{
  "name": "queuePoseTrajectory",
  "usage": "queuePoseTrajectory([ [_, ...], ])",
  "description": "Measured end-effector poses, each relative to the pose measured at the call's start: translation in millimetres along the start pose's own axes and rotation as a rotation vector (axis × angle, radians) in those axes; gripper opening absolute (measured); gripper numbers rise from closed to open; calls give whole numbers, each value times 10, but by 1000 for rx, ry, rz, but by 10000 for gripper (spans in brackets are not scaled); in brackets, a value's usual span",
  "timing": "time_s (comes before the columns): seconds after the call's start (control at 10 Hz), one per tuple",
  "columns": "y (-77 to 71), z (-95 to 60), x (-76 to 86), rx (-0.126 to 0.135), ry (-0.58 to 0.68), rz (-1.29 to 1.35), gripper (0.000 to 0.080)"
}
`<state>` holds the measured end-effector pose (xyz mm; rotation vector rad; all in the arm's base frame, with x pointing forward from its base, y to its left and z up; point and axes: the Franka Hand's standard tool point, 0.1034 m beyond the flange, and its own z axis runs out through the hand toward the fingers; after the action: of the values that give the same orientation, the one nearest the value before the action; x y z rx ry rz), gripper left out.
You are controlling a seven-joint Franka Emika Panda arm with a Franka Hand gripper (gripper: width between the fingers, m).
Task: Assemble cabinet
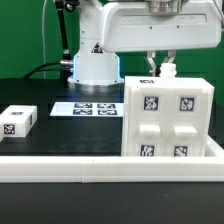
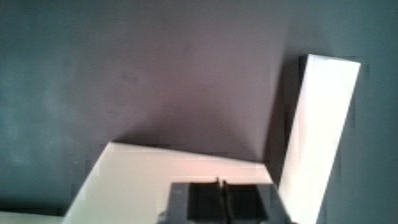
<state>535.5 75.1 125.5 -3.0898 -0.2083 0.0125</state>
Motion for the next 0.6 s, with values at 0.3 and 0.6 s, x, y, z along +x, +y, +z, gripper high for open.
queuePoseTrajectory([
  [0.3, 1, 31, 1, 1, -5, 0, 2],
  [0.6, 0, 35, -2, 1, -5, 0, 135],
])
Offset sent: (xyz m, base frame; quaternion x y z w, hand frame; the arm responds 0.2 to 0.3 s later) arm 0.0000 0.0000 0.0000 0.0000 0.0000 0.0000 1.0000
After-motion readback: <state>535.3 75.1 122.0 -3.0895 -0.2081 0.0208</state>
